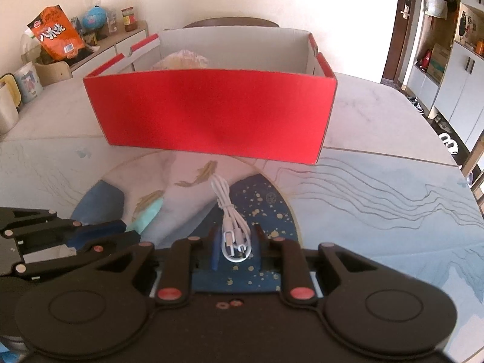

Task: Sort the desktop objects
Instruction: 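Lift stick and cable and carry both over the red box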

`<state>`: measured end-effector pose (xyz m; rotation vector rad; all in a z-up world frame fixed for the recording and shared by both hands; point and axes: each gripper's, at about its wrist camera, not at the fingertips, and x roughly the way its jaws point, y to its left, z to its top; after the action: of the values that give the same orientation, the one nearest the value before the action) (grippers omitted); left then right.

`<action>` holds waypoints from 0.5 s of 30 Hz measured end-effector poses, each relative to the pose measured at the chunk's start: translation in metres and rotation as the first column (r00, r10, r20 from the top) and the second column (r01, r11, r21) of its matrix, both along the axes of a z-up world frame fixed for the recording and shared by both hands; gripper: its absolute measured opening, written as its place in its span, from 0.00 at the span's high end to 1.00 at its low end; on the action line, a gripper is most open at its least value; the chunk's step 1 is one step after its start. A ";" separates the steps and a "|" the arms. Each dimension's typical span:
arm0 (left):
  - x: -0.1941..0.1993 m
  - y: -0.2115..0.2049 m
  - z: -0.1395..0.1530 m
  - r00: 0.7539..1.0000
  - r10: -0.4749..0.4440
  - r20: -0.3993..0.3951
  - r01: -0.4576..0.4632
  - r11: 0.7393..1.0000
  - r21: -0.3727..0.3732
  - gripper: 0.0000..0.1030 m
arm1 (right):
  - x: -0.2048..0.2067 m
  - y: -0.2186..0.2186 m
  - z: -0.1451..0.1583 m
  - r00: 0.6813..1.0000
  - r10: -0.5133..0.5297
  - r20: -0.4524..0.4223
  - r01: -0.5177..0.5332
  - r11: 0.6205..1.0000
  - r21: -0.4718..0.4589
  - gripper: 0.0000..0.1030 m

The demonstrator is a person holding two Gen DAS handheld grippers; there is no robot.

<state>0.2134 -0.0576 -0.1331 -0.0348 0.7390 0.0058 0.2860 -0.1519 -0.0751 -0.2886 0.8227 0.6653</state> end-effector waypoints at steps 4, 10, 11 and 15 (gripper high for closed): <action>-0.002 -0.001 0.010 1.000 -0.005 0.017 0.005 1.000 0.002 0.91 | -0.002 0.000 0.006 1.000 -0.003 -0.003 0.003 1.000 0.005 0.81; 0.000 0.001 0.025 1.000 -0.004 0.028 0.004 1.000 0.003 0.91 | -0.004 -0.002 0.017 1.000 -0.031 -0.004 0.031 0.999 0.008 0.81; 0.001 0.001 0.029 1.000 -0.005 0.030 0.004 1.000 0.003 0.91 | -0.004 -0.002 0.019 0.999 -0.035 -0.001 0.035 0.999 0.008 0.81; 0.006 0.001 0.045 0.999 -0.004 0.047 0.004 1.000 0.004 0.91 | -0.003 -0.002 0.032 0.999 -0.050 0.012 0.050 0.999 0.022 0.81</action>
<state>0.2191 -0.0563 -0.0885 -0.0300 0.6922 0.0021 0.2835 -0.1540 -0.0430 -0.2520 0.8081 0.6248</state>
